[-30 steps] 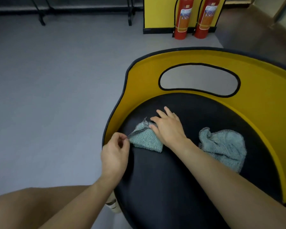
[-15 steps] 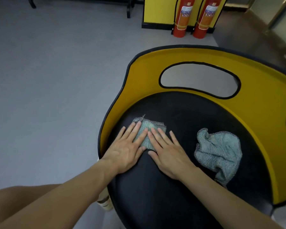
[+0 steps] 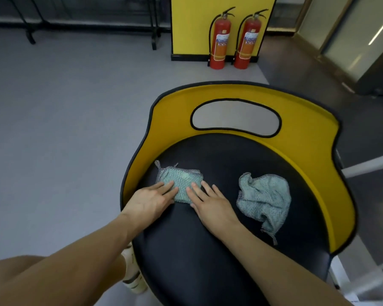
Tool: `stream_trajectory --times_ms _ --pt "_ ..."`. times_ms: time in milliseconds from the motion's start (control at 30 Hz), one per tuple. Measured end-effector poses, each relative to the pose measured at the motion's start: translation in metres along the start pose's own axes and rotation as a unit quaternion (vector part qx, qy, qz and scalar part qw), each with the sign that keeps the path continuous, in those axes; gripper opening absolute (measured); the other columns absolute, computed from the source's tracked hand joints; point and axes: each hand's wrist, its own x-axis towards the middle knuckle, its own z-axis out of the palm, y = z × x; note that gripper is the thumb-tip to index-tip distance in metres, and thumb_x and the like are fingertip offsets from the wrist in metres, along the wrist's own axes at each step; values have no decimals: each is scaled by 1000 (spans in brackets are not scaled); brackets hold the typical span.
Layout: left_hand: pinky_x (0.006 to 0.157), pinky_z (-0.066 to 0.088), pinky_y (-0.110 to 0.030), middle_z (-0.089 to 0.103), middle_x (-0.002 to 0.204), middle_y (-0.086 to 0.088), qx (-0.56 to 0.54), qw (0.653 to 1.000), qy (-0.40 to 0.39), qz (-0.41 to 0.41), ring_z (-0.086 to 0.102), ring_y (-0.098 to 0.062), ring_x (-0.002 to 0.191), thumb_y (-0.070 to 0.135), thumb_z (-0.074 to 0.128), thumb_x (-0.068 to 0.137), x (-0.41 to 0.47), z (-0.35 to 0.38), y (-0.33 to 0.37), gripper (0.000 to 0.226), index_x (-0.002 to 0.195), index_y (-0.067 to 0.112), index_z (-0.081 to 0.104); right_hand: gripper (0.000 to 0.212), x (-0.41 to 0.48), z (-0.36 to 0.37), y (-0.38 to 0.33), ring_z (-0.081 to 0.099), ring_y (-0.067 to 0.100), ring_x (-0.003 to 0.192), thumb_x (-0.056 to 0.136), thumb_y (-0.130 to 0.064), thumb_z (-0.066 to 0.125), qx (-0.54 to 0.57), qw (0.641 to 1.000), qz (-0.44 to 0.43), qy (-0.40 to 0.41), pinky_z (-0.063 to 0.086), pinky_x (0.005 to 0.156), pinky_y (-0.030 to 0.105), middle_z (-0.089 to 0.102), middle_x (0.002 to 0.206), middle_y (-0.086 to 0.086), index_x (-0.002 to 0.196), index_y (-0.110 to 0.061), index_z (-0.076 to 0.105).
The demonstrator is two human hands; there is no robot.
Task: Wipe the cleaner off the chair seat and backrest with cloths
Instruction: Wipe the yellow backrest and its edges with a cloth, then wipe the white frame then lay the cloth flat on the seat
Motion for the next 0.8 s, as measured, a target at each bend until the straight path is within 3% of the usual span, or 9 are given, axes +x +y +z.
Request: stream_trajectory --times_ms 67,100,200,267,333,500,633,733,800 --pt "73 62 -33 73 119 -3 -2 999 -30 -11 73 -25 99 22 83 79 2 -17 5 39 117 20 73 50 3 -17 -5 16 29 154 109 -21 28 -23 999 -6 -46 16 124 48 24 165 5 158 -12 24" --pt "69 60 -34 74 111 -2 -9 999 -36 -22 73 -26 94 18 75 84 3 -30 10 27 110 20 70 47 3 -25 -7 17 30 154 107 -16 34 -26 999 -10 -42 19 123 48 33 162 8 154 -8 31" --pt "66 52 -39 66 98 -2 -37 998 21 -42 68 -28 85 16 62 91 7 -70 25 14 104 19 58 21 -6 -54 -8 58 35 126 100 -15 51 30 998 34 50 50 94 46 70 112 13 115 -6 63" --pt "70 51 -39 62 103 -2 -61 996 52 -40 64 -26 89 20 68 88 10 -99 36 27 113 19 56 13 -23 -84 -2 64 34 96 101 -22 46 110 988 72 84 51 74 44 65 93 8 102 -13 56" --pt "74 50 -36 58 108 0 -76 995 66 -29 61 -23 94 20 74 82 15 -130 52 42 118 20 53 7 -45 -115 7 61 32 84 100 -25 44 164 976 103 95 49 70 44 60 86 2 98 -18 46" --pt "72 52 -36 53 115 5 -139 986 90 12 58 -16 87 12 72 84 38 -201 100 52 125 27 44 19 -101 -179 29 61 24 86 99 -44 50 254 945 142 152 40 73 40 64 92 -8 112 -32 44" --pt "71 50 -29 53 123 12 -154 980 112 49 57 -14 88 18 65 93 81 -218 124 45 129 33 43 24 -112 -195 74 65 26 88 100 -39 52 170 959 137 181 49 71 44 69 98 -2 120 -28 46" --pt "60 46 -30 65 112 10 -149 971 146 115 65 -17 84 45 44 98 123 -230 132 30 122 30 53 18 -119 -211 131 64 19 89 101 -29 51 189 943 156 225 52 72 43 69 100 -6 118 -28 58" --pt "45 34 -23 72 95 5 -114 967 161 160 68 -21 67 41 58 88 164 -241 143 29 114 29 55 20 -132 -227 170 63 16 89 102 -29 51 202 936 177 227 50 74 40 70 99 -7 119 -28 62"
